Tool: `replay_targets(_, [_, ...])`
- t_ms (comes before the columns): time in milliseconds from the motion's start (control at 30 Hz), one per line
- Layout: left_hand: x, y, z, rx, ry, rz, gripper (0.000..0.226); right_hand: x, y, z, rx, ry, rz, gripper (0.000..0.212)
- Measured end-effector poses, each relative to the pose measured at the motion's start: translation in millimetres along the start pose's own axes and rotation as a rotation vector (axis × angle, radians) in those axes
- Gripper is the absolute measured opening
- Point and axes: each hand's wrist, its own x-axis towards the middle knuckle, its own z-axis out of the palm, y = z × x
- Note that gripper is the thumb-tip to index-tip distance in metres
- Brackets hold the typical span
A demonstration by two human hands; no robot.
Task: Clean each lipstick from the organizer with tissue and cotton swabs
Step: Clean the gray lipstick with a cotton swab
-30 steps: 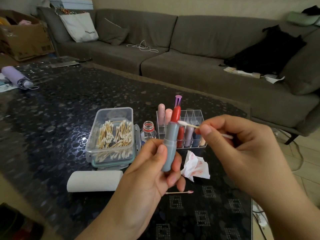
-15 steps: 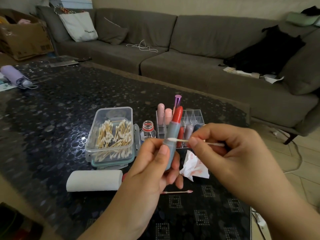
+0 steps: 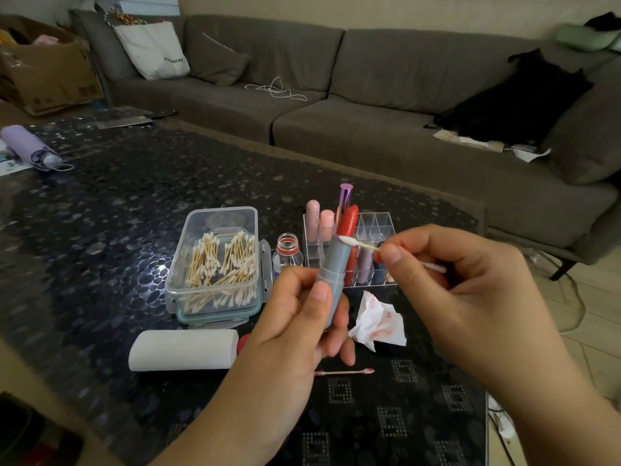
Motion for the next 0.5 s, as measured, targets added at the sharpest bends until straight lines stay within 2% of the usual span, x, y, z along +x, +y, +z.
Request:
replay_targets(267, [1.6,-2.9,1.1,0.015,0.011,0.042,0.013,0.1,-1.3,6.0,0.014,-0.11,0.024,0.018])
replay_targets(500, [1.0,-4.1,-1.8,0.095,0.013,0.061,0.016,0.2,-4.3,-0.1,0.031,0.008,0.018,0.013])
